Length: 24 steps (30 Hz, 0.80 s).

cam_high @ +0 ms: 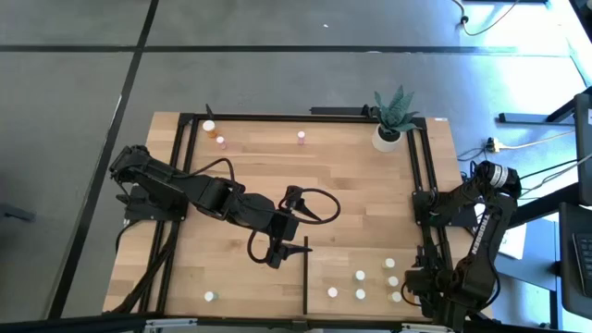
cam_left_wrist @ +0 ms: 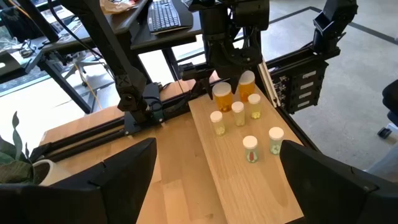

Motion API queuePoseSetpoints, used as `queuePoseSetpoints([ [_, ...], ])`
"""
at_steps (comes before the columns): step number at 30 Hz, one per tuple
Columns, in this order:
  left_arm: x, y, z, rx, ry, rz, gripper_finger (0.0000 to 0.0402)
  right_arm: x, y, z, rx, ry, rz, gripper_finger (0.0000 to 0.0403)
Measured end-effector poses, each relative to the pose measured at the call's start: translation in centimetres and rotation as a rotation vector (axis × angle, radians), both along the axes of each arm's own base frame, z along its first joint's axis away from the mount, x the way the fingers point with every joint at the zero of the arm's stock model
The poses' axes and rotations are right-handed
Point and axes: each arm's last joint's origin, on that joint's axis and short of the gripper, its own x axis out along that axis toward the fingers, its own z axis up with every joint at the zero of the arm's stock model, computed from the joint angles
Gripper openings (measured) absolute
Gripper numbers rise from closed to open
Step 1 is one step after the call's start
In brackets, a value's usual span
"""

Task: Pick and place medicine bottles onto shelf by color
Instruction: Put the orange pill bottle on the shelf aligned with the other orange pill bottle, then put the green pill bottle on the shelf aligned with the other green pill bottle

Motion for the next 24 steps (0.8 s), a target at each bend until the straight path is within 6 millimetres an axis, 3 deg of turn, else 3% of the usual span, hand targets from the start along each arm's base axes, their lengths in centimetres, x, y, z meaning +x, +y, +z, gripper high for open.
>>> queuePoseSetpoints([
  [24,0.0,0.0,0.0,-0.001,0.000,0.000,0.0335,0.2,0.2,3.6,-0.017,-0.010,-0.009,0.0284],
])
